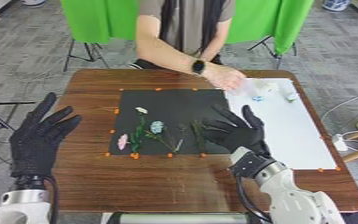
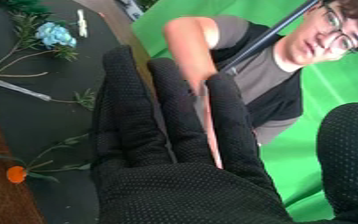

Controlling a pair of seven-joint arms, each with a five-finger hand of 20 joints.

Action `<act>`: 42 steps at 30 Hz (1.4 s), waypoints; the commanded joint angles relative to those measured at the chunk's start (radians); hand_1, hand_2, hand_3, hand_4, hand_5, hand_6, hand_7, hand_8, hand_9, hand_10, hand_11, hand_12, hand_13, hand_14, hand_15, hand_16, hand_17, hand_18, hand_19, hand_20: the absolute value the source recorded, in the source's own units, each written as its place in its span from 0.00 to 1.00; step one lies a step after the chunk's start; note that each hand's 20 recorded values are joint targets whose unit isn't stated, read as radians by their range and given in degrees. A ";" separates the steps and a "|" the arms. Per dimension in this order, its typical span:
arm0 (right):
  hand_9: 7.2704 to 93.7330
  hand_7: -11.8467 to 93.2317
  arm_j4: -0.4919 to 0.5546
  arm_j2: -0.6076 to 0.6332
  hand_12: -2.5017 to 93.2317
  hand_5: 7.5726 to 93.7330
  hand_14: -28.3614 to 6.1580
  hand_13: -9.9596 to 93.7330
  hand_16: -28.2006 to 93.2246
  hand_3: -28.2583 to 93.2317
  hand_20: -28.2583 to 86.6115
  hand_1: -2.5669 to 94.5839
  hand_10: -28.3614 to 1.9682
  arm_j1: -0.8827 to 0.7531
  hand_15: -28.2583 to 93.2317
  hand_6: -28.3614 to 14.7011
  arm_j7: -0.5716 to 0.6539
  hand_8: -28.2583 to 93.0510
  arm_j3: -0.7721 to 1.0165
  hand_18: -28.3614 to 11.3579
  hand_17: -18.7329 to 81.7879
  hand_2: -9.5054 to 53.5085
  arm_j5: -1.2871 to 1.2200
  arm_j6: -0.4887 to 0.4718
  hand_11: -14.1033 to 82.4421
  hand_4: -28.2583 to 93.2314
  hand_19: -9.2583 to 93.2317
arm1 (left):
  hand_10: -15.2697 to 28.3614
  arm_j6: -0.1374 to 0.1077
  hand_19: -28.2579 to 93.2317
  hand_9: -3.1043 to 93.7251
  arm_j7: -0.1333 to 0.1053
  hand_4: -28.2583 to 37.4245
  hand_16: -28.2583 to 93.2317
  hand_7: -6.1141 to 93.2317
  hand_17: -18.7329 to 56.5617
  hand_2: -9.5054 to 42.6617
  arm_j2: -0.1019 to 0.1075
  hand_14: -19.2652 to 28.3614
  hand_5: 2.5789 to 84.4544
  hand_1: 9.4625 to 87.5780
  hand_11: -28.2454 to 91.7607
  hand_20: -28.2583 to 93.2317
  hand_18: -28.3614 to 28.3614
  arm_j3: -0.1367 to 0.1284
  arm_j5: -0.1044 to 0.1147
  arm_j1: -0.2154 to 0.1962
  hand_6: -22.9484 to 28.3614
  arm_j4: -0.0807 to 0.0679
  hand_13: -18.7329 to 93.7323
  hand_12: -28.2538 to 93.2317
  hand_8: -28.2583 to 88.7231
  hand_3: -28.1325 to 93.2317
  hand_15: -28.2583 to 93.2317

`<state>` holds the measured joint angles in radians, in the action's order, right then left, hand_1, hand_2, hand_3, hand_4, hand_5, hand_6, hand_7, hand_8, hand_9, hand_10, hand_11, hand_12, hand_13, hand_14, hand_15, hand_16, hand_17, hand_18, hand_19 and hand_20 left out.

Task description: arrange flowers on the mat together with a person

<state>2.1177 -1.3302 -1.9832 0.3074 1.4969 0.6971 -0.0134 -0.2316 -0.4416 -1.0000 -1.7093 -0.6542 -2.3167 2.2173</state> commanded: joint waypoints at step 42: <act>0.51 0.21 0.010 -0.005 0.15 0.42 0.13 0.49 0.29 0.85 0.41 0.09 0.23 -0.021 0.61 0.59 -0.019 0.14 0.004 0.18 0.24 0.38 0.015 0.030 0.31 0.00 0.65 | 0.83 -0.016 0.82 0.42 0.057 0.00 0.16 0.15 0.23 0.33 -0.004 1.00 0.38 0.13 0.42 0.00 1.00 -0.174 0.006 -0.114 0.58 0.026 0.44 0.32 0.17 0.85 0.63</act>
<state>2.1209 -1.3331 -1.9988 0.2983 1.5041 0.7081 0.0025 -0.2475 -0.4019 -1.0159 -1.8683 -0.6457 -2.4066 2.2353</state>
